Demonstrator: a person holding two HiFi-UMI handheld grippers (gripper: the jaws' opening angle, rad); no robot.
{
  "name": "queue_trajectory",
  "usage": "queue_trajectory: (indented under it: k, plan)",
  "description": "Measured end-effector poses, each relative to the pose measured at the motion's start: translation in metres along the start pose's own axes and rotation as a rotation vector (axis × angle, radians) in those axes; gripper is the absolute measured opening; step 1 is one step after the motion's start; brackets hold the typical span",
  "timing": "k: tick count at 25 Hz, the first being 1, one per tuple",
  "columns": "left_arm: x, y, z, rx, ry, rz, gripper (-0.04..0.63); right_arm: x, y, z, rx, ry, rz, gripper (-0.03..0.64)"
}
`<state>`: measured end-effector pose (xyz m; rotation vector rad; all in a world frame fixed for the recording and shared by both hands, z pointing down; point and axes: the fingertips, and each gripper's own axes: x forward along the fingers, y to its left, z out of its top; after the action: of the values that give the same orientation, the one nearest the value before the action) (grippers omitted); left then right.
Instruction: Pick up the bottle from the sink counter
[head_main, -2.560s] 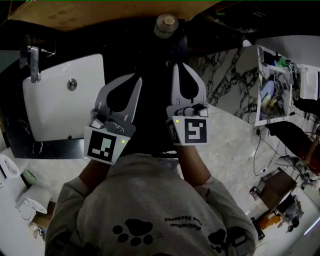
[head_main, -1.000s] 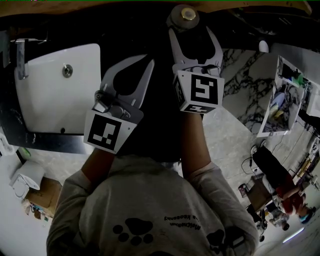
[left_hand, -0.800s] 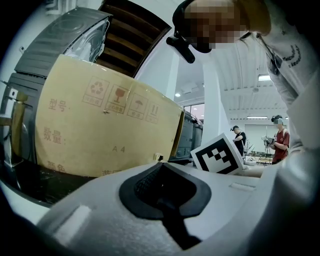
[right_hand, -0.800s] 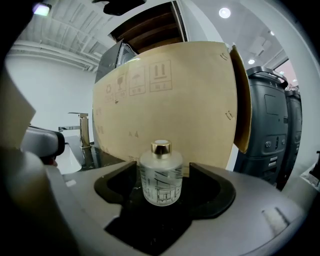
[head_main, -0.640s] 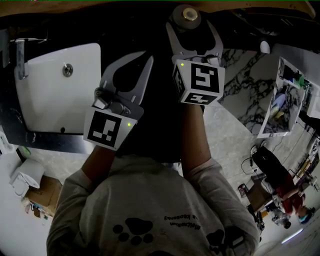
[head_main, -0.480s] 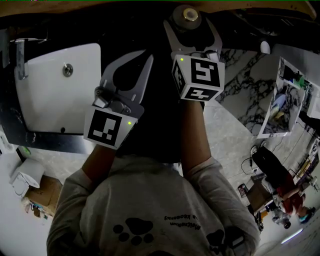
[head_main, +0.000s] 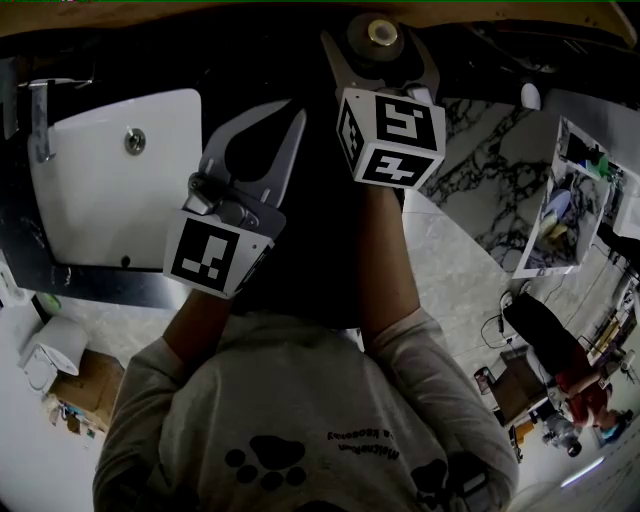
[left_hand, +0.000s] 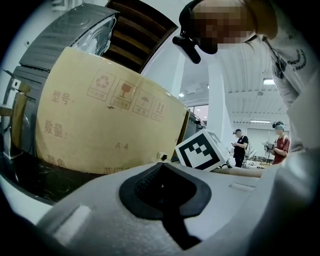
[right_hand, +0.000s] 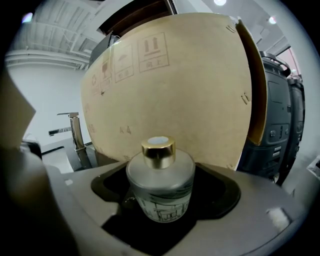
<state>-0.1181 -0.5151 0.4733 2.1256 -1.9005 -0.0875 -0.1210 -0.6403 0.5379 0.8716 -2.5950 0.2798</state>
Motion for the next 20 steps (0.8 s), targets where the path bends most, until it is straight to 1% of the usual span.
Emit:
queue_trajectory:
  k: [3, 6, 13, 17, 20]
  plan:
    - [0.000, 0.001, 0.002, -0.008, -0.010, 0.001, -0.002, 0.002, -0.002, -0.001, -0.002, 0.013, -0.023, 0.359]
    - [-0.001, -0.001, 0.002, -0.009, -0.011, -0.004, -0.002, 0.003, -0.002, -0.001, -0.008, 0.020, -0.034, 0.336]
    - [-0.007, 0.000, 0.006, -0.009, -0.008, -0.002, -0.002, 0.003, -0.002, -0.001, -0.012, 0.018, -0.044, 0.334]
    - [-0.012, -0.001, 0.009, -0.004, -0.007, -0.004, -0.002, -0.006, -0.004, -0.003, 0.006, 0.001, -0.061, 0.334]
    - [-0.018, -0.001, 0.012, 0.000, -0.008, -0.005, -0.002, -0.018, -0.002, -0.001, 0.019, -0.030, -0.072, 0.334]
